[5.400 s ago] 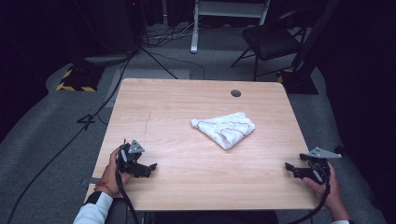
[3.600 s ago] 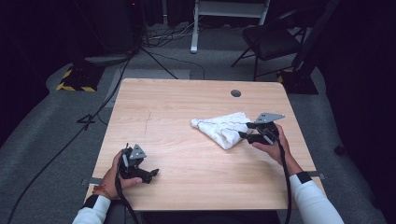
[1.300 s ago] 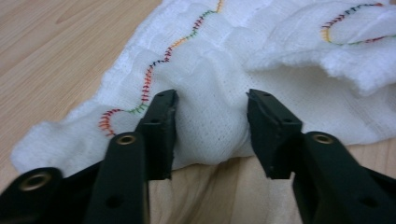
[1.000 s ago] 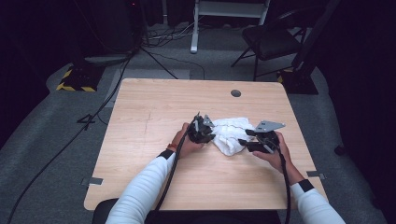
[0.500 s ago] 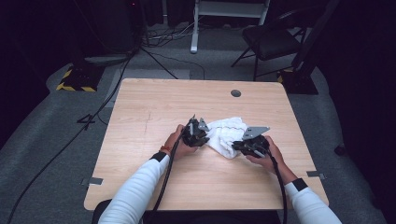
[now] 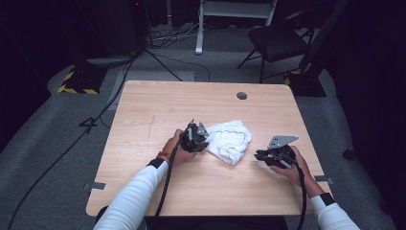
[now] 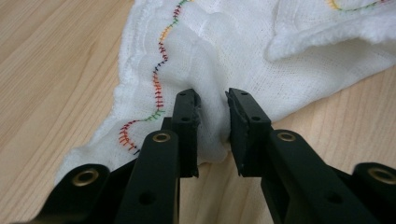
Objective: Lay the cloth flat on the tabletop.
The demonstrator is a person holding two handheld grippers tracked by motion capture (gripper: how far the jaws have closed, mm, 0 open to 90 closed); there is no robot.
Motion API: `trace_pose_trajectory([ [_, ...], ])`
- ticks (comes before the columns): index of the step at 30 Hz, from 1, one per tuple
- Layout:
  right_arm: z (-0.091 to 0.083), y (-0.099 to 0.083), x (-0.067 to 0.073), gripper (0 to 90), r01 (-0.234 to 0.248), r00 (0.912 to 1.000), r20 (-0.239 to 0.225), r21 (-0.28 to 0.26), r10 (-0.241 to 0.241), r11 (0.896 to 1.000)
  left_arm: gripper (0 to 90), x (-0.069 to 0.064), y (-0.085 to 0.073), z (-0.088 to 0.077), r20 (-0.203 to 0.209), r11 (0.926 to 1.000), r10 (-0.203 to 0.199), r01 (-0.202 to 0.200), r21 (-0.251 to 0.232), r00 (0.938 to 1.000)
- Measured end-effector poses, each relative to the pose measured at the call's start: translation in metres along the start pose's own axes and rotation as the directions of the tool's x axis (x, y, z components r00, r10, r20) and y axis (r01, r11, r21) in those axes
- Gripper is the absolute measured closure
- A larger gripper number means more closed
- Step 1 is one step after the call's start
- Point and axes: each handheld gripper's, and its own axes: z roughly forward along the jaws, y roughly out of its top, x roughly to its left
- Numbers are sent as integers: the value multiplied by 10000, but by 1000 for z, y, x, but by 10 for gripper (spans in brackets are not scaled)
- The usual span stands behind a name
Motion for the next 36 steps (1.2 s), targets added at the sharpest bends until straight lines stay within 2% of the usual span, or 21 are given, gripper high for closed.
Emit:
trace_pose_trajectory([
  [3, 2, 7, 3, 674, 77, 10000, -6, -172, -77, 9998, 682, -3, -6, -5, -126, 9998, 181, -182, -65, 9998],
  [7, 7, 16, 10, 604, 247, 9997, -62, -312, -249, 9992, 633, -3, -14, -14, -99, 9998, 61, -63, -189, 9999],
  [10, 12, 26, 16, 538, 259, 9995, -187, -528, -269, 9983, 552, -2, -20, -23, -32, 9980, -234, 231, -586, 9997],
  [13, 18, 38, 21, 457, 361, 9991, -204, -820, -378, 9960, 446, -3, -23, -30, 8, 9964, -445, 445, -727, 9990],
  [16, 28, 52, 28, 408, 460, 9983, -302, -1059, -495, 9933, 355, -4, -25, -33, -143, 9952, -580, 567, -800, 9982],
  [20, 44, 62, 37, 371, 606, 9967, -482, -963, -654, 9935, 290, -6, -24, -33, -299, 9948, -616, 589, -836, 9977],
  [23, 58, 67, 44, 370, 849, 9950, -481, -622, -880, 9944, 286, -7, -23, -32, -436, 9958, -484, 448, -800, 9979],
  [25, 66, 70, 47, 395, 802, 9963, -268, -351, -811, 9962, 366, -8, -22, -31, -393, 9963, -334, 302, -800, 9987],
  [26, 68, 70, 48, 445, 767, 9968, -224, -252, -772, 9967, 381, -7, -22, -31, -456, 9970, -264, 230, -740, 9986],
  [28, 70, 70, 50, 562, 913, 9949, -416, -99, -916, 9958, 443, -5, -22, -30, -304, 9972, -228, 205, -725, 9993],
  [29, 70, 70, 51, 620, 1056, 9933, -475, -35, -1057, 9944, 456, -4, -23, -29, -413, 9975, -253, 225, -665, 9988],
  [32, 66, 66, 51, 763, 1237, 9902, -651, -70, -1239, 9923, 478, 4, -24, -25, -734, 9981, -476, 446, -422, 9962],
  [36, 53, 60, 49, 827, 1367, 9880, -698, -210, -1378, 9904, 470, 17, -30, -28, -811, 9942, -1003, 968, -468, 9916],
])
